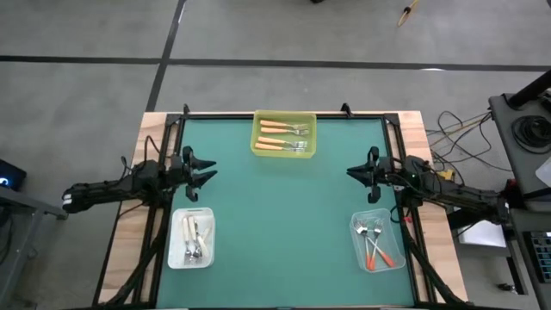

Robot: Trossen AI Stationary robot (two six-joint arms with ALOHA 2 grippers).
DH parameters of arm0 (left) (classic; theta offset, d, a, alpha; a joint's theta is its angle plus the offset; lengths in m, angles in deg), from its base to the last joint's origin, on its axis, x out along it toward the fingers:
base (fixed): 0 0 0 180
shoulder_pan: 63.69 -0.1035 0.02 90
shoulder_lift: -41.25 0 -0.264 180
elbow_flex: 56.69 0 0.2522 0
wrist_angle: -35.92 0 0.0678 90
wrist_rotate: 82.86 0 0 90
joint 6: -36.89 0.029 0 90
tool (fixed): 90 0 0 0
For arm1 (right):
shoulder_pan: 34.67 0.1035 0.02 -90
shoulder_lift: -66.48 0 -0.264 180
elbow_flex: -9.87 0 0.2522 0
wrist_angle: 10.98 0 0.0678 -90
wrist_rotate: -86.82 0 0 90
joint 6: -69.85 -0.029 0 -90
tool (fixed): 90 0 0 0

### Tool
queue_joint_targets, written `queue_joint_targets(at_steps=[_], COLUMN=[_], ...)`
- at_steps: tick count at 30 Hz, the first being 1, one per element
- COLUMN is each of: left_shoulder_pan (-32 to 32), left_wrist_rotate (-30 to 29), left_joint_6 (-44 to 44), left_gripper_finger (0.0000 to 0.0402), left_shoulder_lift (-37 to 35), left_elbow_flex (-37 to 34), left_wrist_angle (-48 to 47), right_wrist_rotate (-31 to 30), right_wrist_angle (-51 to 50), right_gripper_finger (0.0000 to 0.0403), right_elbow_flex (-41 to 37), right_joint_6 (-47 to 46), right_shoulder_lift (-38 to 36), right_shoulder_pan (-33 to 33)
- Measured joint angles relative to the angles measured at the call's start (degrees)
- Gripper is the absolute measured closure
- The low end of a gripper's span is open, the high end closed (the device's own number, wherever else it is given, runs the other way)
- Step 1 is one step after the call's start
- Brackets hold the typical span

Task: Sort silverware by color (type)
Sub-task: Return to home position

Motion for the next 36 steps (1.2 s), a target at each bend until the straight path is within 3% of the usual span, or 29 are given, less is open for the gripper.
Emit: queue_joint_targets(at_steps=[9,11,13,16,22,28,36], left_shoulder_pan=[0.00,0.00,0.00,-0.01,0.00,0.00,0.00], left_wrist_rotate=[0.02,0.02,0.02,0.04,0.17,0.15,0.13], left_joint_6=[0.02,0.02,0.02,0.04,0.04,0.04,0.04], left_gripper_finger=[0.0263,0.0263,0.0263,0.0263,0.0263,0.0263,0.0263], left_shoulder_lift=[0.07,0.07,0.07,0.11,0.38,0.52,0.62], left_elbow_flex=[0.00,0.00,0.00,0.00,0.02,0.02,0.02], left_wrist_angle=[-0.07,-0.07,-0.13,-0.21,-0.20,-0.09,-0.11], right_wrist_rotate=[0.01,-0.57,-3.53,-13.12,-23.85,-21.17,-20.66], right_wrist_angle=[0.66,0.48,-0.66,-1.66,-0.11,-0.47,-0.46], right_gripper_finger=[0.0367,0.0367,0.0367,0.0367,0.0367,0.0367,0.0367], right_elbow_flex=[-0.03,-0.04,-0.09,-0.09,-0.09,-0.11,-0.13], right_joint_6=[-1.08,-5.39,-9.03,-4.16,5.73,13.73,8.41], right_shoulder_lift=[-0.08,-0.94,-3.00,-5.37,-5.39,-5.39,-2.90], right_shoulder_pan=[0.00,1.22,3.93,7.43,11.71,11.95,11.89])
